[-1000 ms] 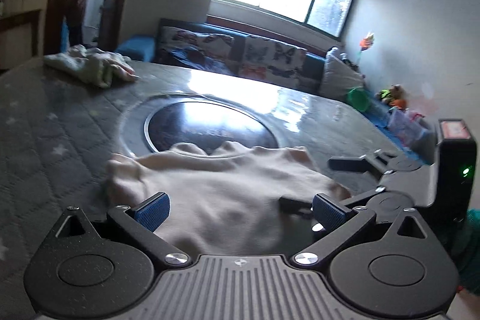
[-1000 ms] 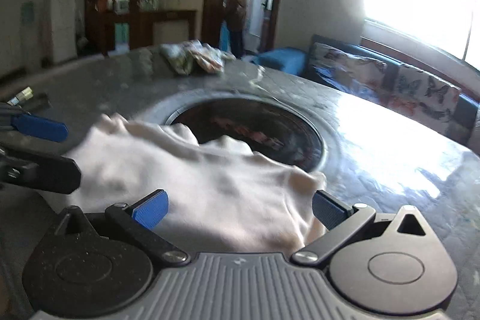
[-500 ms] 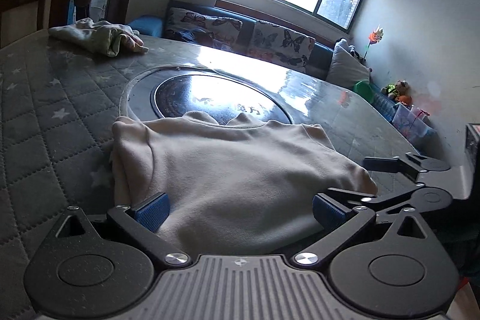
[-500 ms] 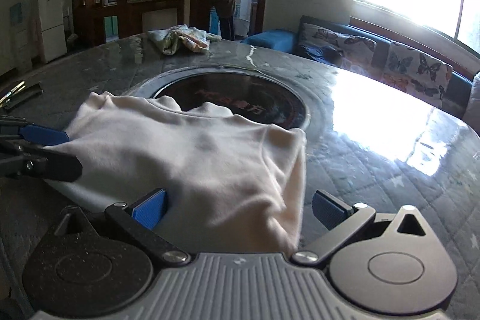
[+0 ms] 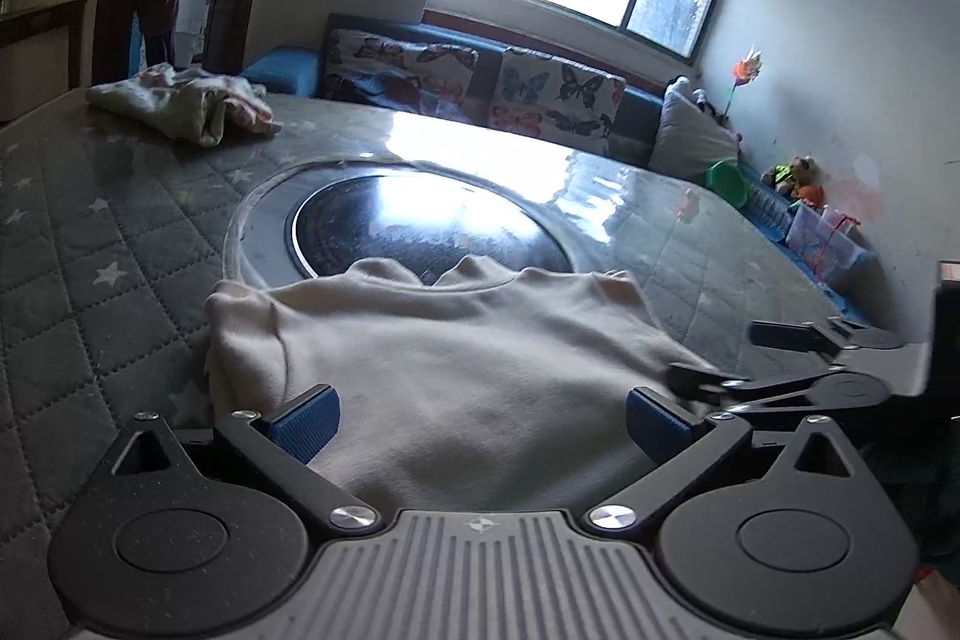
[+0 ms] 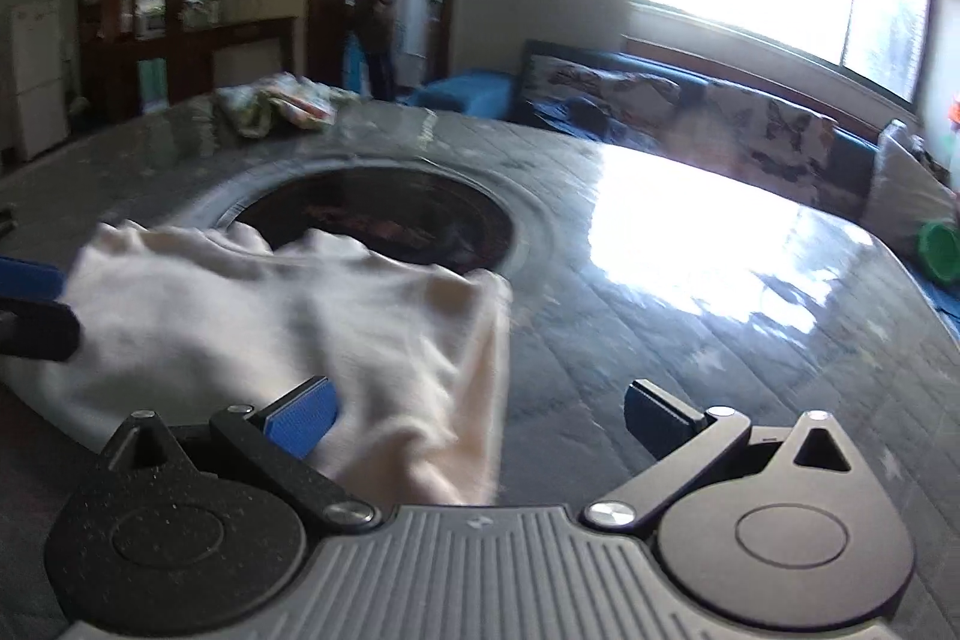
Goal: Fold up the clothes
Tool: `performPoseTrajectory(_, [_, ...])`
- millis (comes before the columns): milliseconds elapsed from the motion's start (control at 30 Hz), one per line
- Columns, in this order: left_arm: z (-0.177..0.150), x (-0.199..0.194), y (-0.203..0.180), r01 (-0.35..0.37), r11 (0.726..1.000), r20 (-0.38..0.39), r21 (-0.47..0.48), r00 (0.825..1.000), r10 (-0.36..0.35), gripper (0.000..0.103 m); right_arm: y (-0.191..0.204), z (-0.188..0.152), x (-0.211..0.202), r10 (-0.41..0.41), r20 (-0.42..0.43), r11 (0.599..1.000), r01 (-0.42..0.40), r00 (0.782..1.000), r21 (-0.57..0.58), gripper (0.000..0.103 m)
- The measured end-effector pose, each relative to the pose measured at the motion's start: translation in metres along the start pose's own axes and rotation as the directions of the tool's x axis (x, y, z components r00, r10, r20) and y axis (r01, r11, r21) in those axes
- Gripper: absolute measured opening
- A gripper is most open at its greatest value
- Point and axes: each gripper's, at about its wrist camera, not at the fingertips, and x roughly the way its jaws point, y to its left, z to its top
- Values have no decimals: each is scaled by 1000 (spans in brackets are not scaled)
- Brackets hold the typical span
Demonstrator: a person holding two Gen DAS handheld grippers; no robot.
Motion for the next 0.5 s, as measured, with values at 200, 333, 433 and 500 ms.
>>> performPoseTrajectory(200, [0,5,1,-13,1000,-8,-1,1000,13,103,-15,-8,-4,-40,-16,999,40,999,8,103])
performPoseTrajectory(333, [2,7,3,-34,999,-18,2,999,34,103,-19,-12,-6,-38,-7,999,38,999,21,103])
performPoseTrajectory(433, [3,6,6,-42,999,-11,3,999,42,103,-17,-13,-9,-37,2,999,37,999,15,103])
performPoseTrajectory(500, [3,5,6,-50,999,-7,-1,999,50,103,-15,-15,-6,-44,-18,999,43,999,-11,103])
